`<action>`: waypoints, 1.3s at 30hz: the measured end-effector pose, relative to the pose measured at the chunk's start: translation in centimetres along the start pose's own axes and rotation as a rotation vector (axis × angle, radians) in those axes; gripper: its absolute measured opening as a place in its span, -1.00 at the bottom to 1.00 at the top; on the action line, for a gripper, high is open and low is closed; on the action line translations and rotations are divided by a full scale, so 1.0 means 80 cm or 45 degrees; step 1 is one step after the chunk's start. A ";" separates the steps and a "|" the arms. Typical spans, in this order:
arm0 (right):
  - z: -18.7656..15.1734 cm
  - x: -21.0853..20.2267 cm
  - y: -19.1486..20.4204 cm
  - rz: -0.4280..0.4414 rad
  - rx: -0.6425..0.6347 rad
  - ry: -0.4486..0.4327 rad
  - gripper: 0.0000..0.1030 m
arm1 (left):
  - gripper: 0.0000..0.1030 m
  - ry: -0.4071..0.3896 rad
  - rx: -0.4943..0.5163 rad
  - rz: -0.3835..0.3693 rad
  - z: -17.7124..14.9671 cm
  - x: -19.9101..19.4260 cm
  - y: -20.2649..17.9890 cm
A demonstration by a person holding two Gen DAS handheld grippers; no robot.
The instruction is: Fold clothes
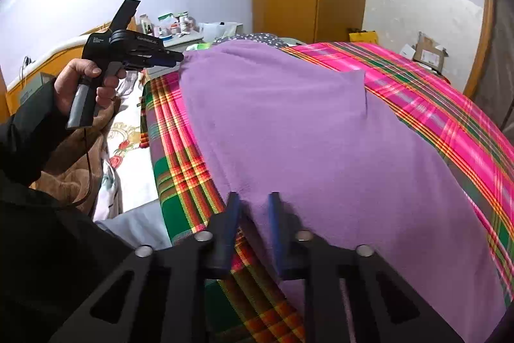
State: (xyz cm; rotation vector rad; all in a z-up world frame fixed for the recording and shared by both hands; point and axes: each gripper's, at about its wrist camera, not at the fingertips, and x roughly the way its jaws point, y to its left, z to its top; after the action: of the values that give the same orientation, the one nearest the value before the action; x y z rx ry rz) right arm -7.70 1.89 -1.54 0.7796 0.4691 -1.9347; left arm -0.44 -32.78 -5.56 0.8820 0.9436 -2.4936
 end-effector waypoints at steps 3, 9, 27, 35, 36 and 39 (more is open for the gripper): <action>0.001 -0.001 0.001 -0.001 0.004 -0.001 -0.74 | -0.56 0.011 -0.034 -0.010 0.007 0.011 0.005; 0.006 -0.002 0.009 -0.005 -0.029 -0.011 -0.72 | -0.56 0.025 -0.102 -0.021 0.014 0.025 0.013; 0.028 0.024 0.037 -0.005 -0.192 -0.009 -0.95 | -0.81 -0.059 0.059 -0.025 0.033 0.006 -0.007; 0.020 0.035 0.033 0.063 -0.127 0.035 -0.86 | -0.80 0.033 -0.016 -0.022 0.023 0.034 0.019; 0.019 0.032 0.032 0.077 -0.112 0.032 -0.81 | -0.79 0.030 -0.016 -0.025 0.022 0.031 0.019; 0.017 0.015 0.025 0.113 -0.059 -0.009 -0.78 | -0.77 0.028 -0.017 -0.033 0.021 0.020 0.019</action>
State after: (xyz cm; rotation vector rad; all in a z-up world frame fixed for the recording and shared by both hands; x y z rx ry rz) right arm -6.80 -0.61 -1.43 0.7517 0.4658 -1.8375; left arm -1.61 -35.13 -6.31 0.9007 0.9841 -2.5012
